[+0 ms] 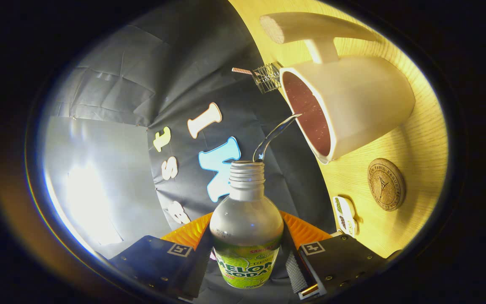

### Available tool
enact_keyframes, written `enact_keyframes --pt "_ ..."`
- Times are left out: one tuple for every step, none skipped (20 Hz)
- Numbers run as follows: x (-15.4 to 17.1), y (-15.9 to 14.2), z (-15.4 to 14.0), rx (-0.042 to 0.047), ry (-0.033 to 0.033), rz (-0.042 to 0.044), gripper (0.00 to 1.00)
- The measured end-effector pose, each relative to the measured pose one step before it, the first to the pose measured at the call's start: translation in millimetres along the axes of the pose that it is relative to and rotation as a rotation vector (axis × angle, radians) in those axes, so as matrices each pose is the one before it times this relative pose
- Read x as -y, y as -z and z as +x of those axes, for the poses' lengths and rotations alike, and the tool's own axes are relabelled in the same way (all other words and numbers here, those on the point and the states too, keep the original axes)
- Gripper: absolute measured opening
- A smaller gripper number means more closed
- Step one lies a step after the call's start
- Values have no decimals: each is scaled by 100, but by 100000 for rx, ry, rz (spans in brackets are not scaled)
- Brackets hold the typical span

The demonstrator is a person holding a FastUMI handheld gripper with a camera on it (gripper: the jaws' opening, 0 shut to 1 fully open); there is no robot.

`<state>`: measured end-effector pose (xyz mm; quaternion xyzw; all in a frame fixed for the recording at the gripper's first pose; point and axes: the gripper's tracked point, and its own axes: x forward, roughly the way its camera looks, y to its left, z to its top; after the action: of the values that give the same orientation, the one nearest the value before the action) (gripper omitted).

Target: Take the bottle from table, then pour the juice into the cup, finally place the bottle on the coaster

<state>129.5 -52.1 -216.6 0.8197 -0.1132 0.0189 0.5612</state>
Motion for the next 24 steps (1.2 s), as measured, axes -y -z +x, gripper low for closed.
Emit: enact_keyframes --pt "-29 57 -31 14 -28 213 78" --pt "-158 37 -92 61 -216 552 78" --pt "-10 80 -40 52 -145 682 78" --pt "-72 93 -40 118 -55 735 78" --pt "4 104 -115 118 -72 789 78" --pt "23 12 -35 -19 31 934 78" --pt "36 35 83 121 -91 1046 78" --pt "-81 93 -95 263 -77 1092 78" --pt "-16 -10 24 36 35 572 78" --pt "-59 129 10 52 18 379 78" --pt "-52 57 47 93 -168 515 78" --pt "-174 61 -126 131 -148 399 78" --pt "20 -83 -19 490 -30 608 78" --pt "-112 -37 34 689 -237 854 78" --pt "-86 -136 41 774 -417 1250 78" --pt "-222 -201 -64 505 -614 1285 78" --pt "-49 -80 -32 509 -509 688 78" --pt "44 -152 -18 422 -69 173 78" --pt "70 -44 70 294 -88 22 78" --pt "-155 44 -175 289 -3 265 78" --pt "-50 -188 27 189 -86 390 78" --pt "-4 47 91 283 -271 252 78" --pt "150 50 112 55 108 119 78" --pt "198 268 220 -458 384 266 78"
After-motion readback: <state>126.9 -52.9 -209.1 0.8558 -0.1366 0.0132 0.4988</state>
